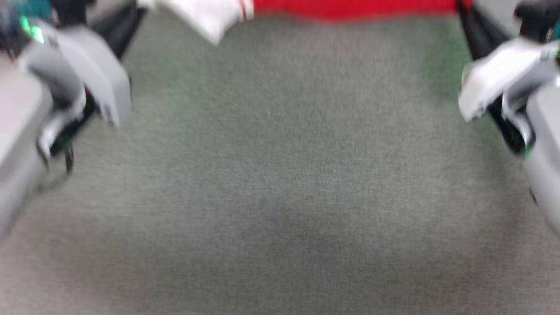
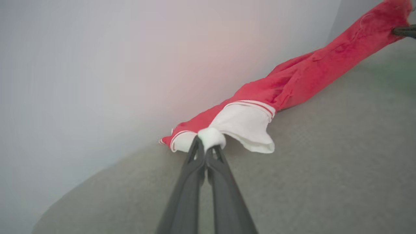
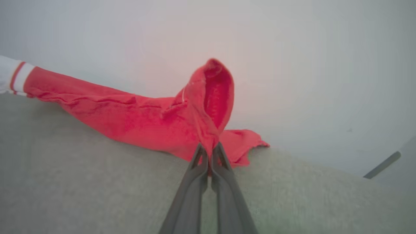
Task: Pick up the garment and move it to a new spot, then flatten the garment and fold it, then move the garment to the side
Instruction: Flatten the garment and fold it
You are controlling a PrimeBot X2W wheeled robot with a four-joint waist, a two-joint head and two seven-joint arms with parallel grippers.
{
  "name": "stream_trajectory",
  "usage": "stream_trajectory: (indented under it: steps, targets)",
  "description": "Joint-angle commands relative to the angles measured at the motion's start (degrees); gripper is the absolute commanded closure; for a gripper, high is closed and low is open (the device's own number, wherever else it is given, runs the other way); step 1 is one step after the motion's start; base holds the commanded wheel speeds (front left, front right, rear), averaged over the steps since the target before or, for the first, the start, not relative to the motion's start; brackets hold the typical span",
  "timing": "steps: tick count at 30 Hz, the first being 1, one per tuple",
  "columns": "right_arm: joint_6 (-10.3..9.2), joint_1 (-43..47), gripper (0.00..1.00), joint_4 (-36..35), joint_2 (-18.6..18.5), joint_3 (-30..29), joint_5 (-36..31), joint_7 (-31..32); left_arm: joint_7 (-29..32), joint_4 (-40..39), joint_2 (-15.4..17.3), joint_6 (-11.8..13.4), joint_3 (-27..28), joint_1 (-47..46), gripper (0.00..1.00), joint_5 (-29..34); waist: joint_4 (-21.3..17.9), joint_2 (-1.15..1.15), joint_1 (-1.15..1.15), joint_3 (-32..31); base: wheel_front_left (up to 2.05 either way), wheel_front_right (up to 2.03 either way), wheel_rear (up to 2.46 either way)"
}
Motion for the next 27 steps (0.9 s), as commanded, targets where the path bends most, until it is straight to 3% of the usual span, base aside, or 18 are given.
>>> stream_trajectory:
  steps: [1, 4, 10, 16, 21, 27]
  targets:
    - [-0.07, 3.48, 1.00, -2.11, -2.02, 1.29, 1.87, 0.69, 1.26, -3.27, 1.72, 1.77, -0.30, 3.90, 1.00, -1.68, 2.90, 0.00, 0.00, -13.04, 0.00, 0.00, 0.00]
    - [-0.06, 10.52, 1.00, -8.93, -7.53, 4.12, 4.85, 2.08, 4.12, -13.81, 6.90, 7.47, -0.53, 11.81, 1.00, -5.65, 3.56, 0.00, 0.00, -15.58, 0.00, 0.00, 0.00]
    - [-0.07, 26.26, 1.00, -22.24, -17.48, 5.03, 8.81, 2.94, 5.14, -34.90, 16.69, 22.55, -1.51, 28.30, 1.00, -12.79, 4.81, 0.00, 0.00, -18.20, 0.00, 0.00, 0.00]
    - [-0.07, 42.94, 1.00, -33.44, -21.55, 0.08, 6.52, 2.38, 0.21, -47.98, 21.22, 35.37, -2.76, 42.84, 1.00, -19.79, 5.44, 0.00, 0.00, -18.81, 0.00, 0.00, 0.00]
    - [-0.07, 54.27, 1.00, -39.34, -21.72, -5.02, 4.42, 1.73, -3.79, -52.18, 21.52, 41.34, -3.42, 50.86, 1.00, -24.41, 5.83, 0.00, 0.00, -18.54, 0.00, 0.00, 0.00]
    - [-0.07, 70.29, 1.00, -46.46, -18.77, -13.98, 2.10, 1.34, -8.88, -56.94, 21.82, 47.86, -2.44, 59.89, 1.00, -30.97, 5.78, 0.00, 0.00, -16.87, 0.00, 0.00, 0.00]
